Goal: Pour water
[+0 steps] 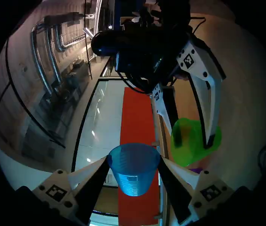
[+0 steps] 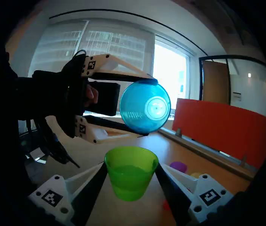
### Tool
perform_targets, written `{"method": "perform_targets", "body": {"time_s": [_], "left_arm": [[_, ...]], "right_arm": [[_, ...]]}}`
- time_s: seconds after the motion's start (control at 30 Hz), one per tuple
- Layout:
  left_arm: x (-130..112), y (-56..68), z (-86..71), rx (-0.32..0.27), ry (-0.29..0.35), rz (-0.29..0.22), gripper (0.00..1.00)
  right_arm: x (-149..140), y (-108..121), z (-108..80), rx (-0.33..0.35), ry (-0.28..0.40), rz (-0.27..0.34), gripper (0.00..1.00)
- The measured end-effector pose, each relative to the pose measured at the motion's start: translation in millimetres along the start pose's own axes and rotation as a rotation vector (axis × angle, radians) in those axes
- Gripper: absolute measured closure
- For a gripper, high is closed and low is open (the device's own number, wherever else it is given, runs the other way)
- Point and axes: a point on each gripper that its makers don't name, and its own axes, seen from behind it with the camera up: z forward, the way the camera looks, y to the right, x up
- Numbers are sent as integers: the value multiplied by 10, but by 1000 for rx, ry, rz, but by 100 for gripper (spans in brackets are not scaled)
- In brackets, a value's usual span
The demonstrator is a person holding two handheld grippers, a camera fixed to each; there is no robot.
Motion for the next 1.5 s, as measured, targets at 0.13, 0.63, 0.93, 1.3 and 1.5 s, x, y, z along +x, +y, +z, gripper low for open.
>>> {"method": "perform_targets", "body": {"time_s": [0.13,0.63,0.93,1.3,1.5], "left_arm": [[-7,6,4,2,-4,-41,13],[-54,-38,8,20,-14,-267,13],[-169,-68,42,34,-30,-422,13],[-318,-155,16,56,-47,-569,13],[-356,-177,-22,63,-52,-631,13]], "right_arm": [[5,-4,1,-1,2,0,9],[23,16,1,-11,8,-2,9],[40,34,-32,-18,14,-4,9],[101,72,-61,-29,25,-14,9],[151,82,-68,-33,29,-23,9]]}}
